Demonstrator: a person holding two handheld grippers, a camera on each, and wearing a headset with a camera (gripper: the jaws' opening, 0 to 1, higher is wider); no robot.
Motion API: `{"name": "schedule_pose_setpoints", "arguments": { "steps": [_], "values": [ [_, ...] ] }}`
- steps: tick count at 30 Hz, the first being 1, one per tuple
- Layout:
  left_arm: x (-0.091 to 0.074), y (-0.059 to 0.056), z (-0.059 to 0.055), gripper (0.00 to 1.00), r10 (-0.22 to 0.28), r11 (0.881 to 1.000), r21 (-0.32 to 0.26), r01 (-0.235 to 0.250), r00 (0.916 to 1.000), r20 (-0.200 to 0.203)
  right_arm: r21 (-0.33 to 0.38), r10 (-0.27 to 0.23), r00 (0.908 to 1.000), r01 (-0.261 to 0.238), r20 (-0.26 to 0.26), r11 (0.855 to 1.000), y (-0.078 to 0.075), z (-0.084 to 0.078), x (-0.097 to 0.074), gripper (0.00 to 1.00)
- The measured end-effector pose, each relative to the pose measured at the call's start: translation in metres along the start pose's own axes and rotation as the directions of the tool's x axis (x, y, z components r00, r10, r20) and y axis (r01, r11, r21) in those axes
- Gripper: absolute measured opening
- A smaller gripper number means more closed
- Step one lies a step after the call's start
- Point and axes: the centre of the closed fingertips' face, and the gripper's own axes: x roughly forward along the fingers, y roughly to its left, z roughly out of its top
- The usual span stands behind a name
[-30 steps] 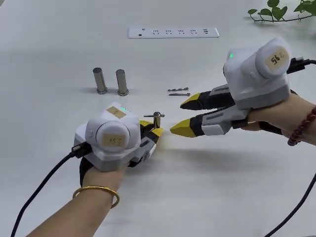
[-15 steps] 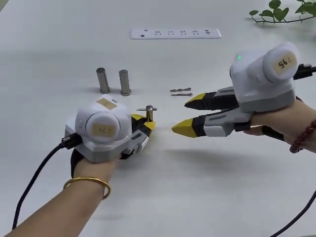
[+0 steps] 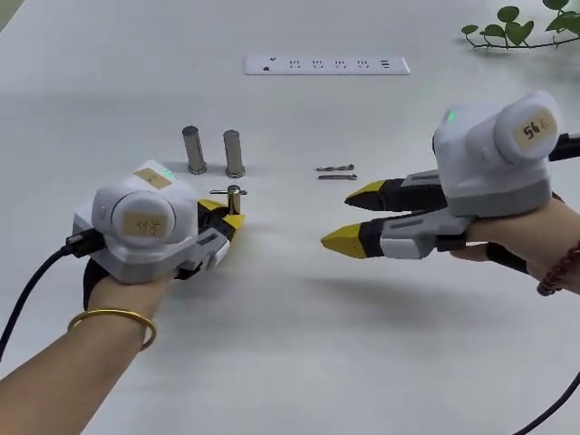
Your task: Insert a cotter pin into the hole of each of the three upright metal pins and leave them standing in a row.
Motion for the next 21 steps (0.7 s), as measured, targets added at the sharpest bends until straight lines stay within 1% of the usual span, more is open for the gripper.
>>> {"name": "schedule_pose_setpoints", "arguments": {
  "steps": [4, 8, 11, 13, 16, 21],
  "values": [
    [-0.001, 0.005, -0.001, 0.06, 0.004, 1.000, -0.004, -0.004, 1.0000, -0.001, 0.007, 0.005, 1.0000, -0.005, -0.004, 1.000, 0.001, -0.001, 0.000, 0.37],
    [-0.001, 0.008, -0.002, 0.06, 0.005, 1.000, 0.004, -0.005, 1.0000, -0.003, 0.012, 0.005, 1.0000, -0.005, -0.002, 1.000, 0.001, -0.001, -0.001, 0.37],
    [-0.001, 0.011, -0.005, 0.06, 0.006, 1.000, -0.011, -0.006, 1.0000, -0.006, 0.016, 0.005, 1.0000, -0.005, 0.001, 1.000, 0.001, -0.001, -0.002, 0.37],
    [-0.002, 0.011, -0.005, 0.06, 0.005, 1.000, -0.017, -0.005, 1.0000, -0.003, 0.018, 0.004, 1.0000, -0.004, -0.002, 1.000, 0.001, -0.002, -0.002, 0.37],
    [-0.002, 0.011, -0.008, 0.06, 0.005, 1.000, -0.005, -0.005, 1.0000, -0.008, 0.021, 0.005, 1.0000, -0.005, 0.001, 1.000, 0.002, -0.002, -0.002, 0.37],
    [-0.002, 0.013, -0.010, 0.06, 0.008, 1.000, -0.021, -0.008, 1.0000, -0.002, 0.023, 0.006, 1.0000, -0.006, -0.002, 1.000, 0.004, -0.004, -0.001, 0.36]
  ]
}}
